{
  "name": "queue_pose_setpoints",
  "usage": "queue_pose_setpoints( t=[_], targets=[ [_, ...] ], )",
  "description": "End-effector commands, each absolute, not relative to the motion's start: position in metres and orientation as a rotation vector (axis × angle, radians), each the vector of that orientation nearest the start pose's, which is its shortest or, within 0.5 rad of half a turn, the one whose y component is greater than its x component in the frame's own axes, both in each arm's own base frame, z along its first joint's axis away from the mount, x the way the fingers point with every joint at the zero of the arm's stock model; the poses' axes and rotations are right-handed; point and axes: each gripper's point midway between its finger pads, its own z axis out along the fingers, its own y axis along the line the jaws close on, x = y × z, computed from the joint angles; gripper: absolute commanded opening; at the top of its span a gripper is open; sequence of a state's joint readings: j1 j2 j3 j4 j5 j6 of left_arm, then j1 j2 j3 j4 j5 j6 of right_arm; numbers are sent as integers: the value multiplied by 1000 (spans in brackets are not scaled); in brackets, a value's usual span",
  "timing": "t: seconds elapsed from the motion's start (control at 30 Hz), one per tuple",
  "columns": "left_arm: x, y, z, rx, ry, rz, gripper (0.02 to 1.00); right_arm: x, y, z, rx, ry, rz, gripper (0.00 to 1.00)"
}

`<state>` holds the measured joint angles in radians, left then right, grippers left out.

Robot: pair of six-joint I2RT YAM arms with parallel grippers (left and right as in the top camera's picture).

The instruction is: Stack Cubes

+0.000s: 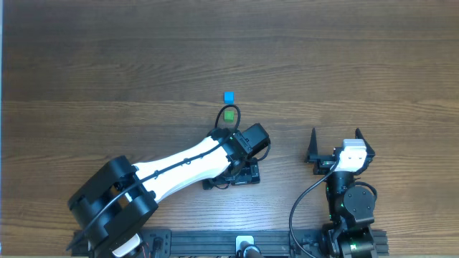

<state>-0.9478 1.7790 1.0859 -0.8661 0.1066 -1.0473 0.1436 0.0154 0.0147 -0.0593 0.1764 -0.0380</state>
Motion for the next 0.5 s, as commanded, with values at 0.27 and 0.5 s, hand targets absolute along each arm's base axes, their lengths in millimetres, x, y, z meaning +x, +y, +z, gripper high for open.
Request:
queue_pose_setpoints(
  t=[0.27,0.5],
  targets=[
    [161,-248,0,-82,3206,-71,998,246,5,161,-16,1629,-65,991],
    [160,-244,-4,-78,3211,-44,967,246,5,161,-16,1629,-65,993]
  ],
)
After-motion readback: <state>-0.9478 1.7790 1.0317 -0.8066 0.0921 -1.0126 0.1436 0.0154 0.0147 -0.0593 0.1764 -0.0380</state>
